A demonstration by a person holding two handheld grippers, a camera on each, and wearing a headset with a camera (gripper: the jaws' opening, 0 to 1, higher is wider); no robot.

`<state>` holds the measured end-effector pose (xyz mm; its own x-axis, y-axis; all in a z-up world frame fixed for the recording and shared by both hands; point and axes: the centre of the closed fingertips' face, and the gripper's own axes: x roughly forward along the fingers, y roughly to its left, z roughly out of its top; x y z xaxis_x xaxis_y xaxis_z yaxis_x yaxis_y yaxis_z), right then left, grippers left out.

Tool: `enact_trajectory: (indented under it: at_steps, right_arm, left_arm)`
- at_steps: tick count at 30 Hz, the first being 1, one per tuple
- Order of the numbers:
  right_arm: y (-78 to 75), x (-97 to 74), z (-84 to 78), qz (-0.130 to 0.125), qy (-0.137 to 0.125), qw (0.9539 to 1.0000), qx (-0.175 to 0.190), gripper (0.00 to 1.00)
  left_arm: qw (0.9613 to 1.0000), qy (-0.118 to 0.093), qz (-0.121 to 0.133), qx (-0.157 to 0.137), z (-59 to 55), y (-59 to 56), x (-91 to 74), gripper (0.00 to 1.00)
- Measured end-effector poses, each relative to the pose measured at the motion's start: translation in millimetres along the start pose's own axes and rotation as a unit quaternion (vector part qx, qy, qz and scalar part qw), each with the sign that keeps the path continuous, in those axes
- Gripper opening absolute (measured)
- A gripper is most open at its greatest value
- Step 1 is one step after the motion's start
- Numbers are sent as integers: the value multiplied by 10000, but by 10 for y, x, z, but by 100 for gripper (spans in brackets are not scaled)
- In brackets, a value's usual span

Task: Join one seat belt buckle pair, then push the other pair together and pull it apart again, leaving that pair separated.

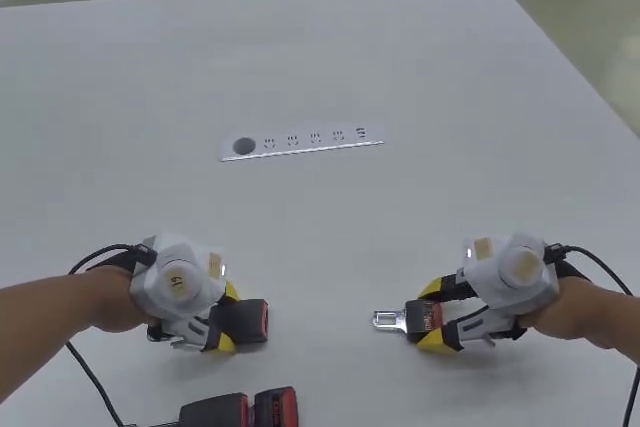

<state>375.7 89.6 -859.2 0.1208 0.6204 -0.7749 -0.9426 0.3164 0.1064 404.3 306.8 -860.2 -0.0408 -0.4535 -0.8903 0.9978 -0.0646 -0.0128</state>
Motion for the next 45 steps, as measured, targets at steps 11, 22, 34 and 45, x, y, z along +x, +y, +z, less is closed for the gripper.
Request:
enact_trajectory:
  at_steps: [11,22,34,45]
  right_arm:
    - [-237,-276,300,-1232,-663,9901,144,68]
    - [-152,-533,504,-2288,-1381,9576,1075,79]
    - [71,-842,832,-3414,-2162,8982,1732,91]
    - [580,-801,1107,-3292,-2250,9064,1397,97]
  left_arm:
    - [9869,-592,721,-1317,166,143,-314,59]
    - [9308,-1448,2053,-2656,167,122,-972,80]
    - [8057,-2512,3524,-4045,-132,-44,-1714,91]
    - [7952,-2772,3479,-4121,-204,-597,-1805,94]
